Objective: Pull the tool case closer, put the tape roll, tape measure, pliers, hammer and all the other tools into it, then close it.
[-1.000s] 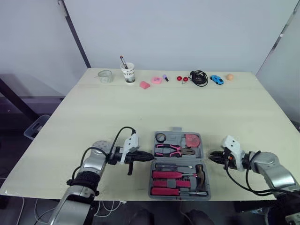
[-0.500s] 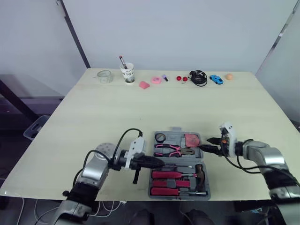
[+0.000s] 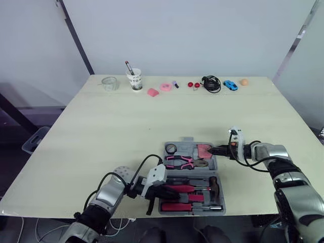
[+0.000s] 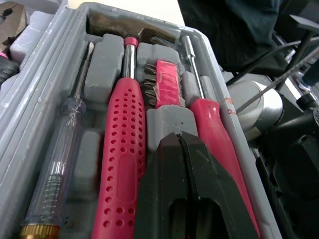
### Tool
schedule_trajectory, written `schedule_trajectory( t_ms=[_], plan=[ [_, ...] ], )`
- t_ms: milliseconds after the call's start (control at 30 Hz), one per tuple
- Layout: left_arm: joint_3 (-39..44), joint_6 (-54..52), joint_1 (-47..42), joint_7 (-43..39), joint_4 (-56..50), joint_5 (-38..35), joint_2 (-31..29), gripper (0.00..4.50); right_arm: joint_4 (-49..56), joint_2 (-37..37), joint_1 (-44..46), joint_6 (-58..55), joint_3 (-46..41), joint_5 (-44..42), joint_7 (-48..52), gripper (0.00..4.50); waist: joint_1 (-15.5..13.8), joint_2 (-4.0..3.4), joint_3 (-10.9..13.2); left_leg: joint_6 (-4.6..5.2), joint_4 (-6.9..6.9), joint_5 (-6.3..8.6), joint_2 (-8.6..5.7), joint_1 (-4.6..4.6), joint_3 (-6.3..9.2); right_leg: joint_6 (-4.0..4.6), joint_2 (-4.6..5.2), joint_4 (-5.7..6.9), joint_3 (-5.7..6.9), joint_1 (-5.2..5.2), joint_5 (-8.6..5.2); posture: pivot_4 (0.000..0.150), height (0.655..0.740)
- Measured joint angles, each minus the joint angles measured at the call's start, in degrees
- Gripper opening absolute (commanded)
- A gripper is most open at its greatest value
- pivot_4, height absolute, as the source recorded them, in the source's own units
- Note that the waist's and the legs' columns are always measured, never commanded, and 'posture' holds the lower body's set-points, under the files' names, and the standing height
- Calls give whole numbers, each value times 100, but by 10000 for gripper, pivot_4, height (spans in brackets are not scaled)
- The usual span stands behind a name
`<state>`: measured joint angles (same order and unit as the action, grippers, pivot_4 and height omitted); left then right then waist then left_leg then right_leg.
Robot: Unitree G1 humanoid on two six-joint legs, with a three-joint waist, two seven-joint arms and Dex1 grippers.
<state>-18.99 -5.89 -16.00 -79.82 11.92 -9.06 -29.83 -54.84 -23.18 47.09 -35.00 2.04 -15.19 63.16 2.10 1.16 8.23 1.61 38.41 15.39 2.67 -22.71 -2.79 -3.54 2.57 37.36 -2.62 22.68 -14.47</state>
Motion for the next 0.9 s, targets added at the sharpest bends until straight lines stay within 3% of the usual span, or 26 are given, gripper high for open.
schedule_trajectory(
  t_ms=[233, 633, 900],
  plan=[
    [-18, 136, -12, -10, 87, 0, -18, 0, -628, 319, 268, 461, -81, 188, 109, 44162, 33, 1, -5, 0, 1, 0, 0, 10, 1, 0, 1, 14, -6, 0, 0, 1500, 7400],
    [-38, 248, -9, 2, 93, 3, -47, 0, -685, 529, 261, 186, -322, 136, 590, 44162, 39, -5, -3, 0, 0, 0, 1, 11, 4, 1, 0, 21, -7, 2, -1, 1500, 7400],
    [248, 405, 212, 29, 86, -320, -12, 0, 520, 354, -272, -101, -347, -174, 1475, 44162, 32, -12, 2, 0, -1, 0, 3, -2, 13, 1, 2, 21, -7, 15, -1, 1500, 7400]
  ],
)
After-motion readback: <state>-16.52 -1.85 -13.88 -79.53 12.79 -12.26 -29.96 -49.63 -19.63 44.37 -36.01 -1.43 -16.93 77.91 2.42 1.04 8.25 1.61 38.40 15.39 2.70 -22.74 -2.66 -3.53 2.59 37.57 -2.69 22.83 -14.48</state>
